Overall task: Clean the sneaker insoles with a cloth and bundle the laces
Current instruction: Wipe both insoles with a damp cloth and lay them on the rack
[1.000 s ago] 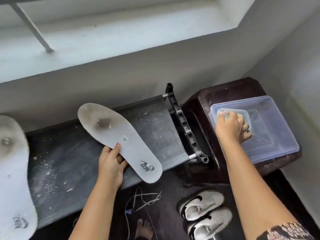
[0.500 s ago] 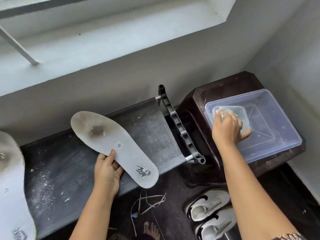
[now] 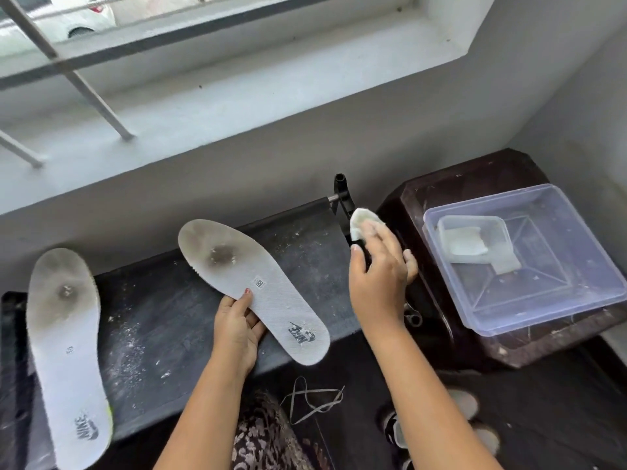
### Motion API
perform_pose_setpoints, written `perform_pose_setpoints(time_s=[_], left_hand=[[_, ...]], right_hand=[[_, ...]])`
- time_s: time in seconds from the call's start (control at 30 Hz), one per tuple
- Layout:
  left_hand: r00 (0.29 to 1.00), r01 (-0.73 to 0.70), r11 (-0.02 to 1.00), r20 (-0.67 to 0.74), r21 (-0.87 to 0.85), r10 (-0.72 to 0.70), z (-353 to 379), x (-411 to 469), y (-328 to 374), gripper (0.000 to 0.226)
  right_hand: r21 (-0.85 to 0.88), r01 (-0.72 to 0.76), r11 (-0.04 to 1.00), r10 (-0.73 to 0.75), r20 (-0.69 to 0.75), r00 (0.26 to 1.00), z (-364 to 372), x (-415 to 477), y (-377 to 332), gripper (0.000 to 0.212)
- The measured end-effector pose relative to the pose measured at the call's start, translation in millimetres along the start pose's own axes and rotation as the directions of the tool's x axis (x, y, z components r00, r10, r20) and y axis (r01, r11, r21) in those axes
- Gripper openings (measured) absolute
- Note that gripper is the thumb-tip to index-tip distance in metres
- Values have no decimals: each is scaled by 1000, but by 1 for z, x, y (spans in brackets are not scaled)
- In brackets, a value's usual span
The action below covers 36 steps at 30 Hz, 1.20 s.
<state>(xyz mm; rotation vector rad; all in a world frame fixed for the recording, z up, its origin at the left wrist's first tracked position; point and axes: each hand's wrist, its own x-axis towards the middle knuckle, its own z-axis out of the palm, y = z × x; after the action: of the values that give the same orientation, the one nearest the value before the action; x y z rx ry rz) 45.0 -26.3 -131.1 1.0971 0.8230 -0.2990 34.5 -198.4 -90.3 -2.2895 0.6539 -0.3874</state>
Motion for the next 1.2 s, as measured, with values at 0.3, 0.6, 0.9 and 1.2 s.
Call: perform_pose_setpoints(time_s=[0.3,0.6,0.9,1.2], left_hand=[[1000,8,1000,24,0,-8,-2,1,-1,11],[998,36,999,60,-32,-34,-8,8,-2,9],[993,-26,996,109,-86,36,-26,9,-7,11],[955,24,989,295,-143,20,-62,14,-1,38]], right_hand=[[295,-29,955,19,36,999,21,-24,-12,16],[423,-179,888,140,123,983,40,-34,-20,24],[569,-263,779,212,156,965,68,-54,-31,38],[566,-141,812,56,166,985,79,-91,-54,30]])
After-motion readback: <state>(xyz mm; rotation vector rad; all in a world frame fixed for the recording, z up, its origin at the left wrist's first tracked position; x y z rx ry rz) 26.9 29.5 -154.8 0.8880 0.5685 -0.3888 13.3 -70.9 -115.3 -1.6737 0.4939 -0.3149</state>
